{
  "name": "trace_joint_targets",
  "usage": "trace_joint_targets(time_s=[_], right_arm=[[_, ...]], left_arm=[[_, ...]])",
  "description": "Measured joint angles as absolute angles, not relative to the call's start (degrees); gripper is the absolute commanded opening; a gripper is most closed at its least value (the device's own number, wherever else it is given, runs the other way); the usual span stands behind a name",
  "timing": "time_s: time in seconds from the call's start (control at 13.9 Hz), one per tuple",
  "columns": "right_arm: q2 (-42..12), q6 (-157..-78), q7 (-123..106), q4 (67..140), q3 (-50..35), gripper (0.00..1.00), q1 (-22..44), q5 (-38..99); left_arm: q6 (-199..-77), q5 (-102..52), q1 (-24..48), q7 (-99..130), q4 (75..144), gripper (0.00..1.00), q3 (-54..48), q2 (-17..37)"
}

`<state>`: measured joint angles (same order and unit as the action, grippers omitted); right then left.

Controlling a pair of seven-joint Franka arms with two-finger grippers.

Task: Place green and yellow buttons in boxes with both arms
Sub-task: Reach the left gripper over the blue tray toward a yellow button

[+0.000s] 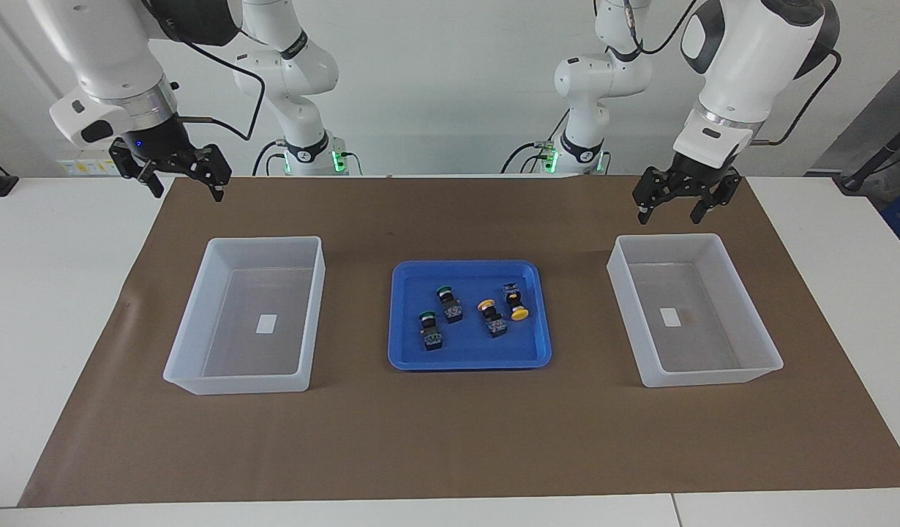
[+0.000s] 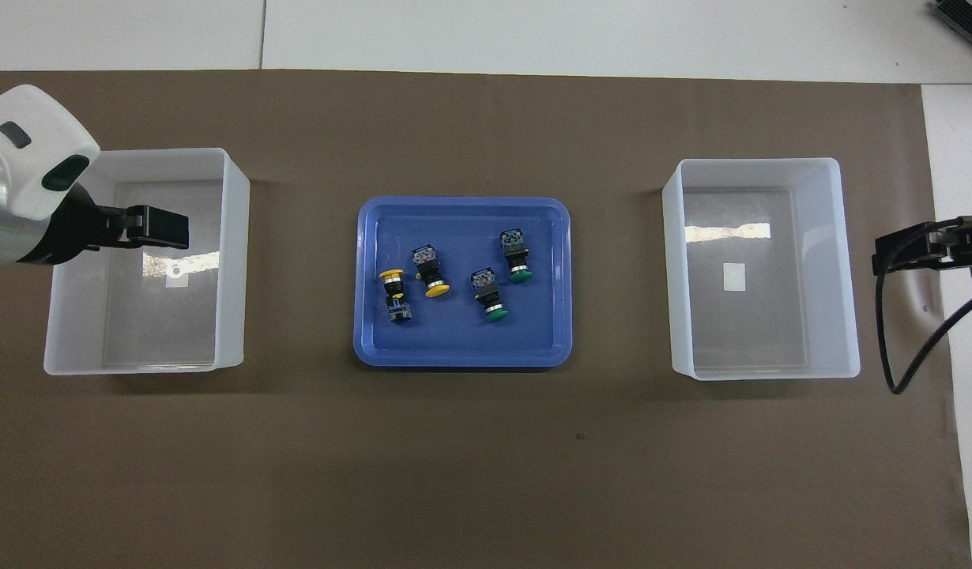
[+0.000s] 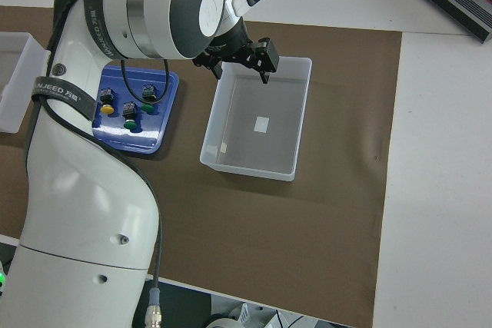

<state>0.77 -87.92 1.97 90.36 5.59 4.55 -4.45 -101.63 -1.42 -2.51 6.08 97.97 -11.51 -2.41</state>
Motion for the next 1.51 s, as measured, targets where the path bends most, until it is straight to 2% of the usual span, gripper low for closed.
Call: trace_joint_targets(time_s=[0.72,1.15,1.51], right_arm=[[0.77,-87.92,1.97,90.44,5.59,1.0,4.55,-4.45],[0.77,-87.92,1.97,90.45,5.59,1.0,4.55,-4.45],[0.77,-87.92,1.97,90.45,5.59,1.0,4.55,-4.45]], left_arm=[[-104.08,-1.78,-1.97,6.02,99.81,1.0,-11.86,-1.87],[-118.44,-2.18,5.62,15.63,105.91,1.0,-12.17,4.41],[-130.83,-2.2,9.8,22.55,116.38,1.0,-12.24,5.59]])
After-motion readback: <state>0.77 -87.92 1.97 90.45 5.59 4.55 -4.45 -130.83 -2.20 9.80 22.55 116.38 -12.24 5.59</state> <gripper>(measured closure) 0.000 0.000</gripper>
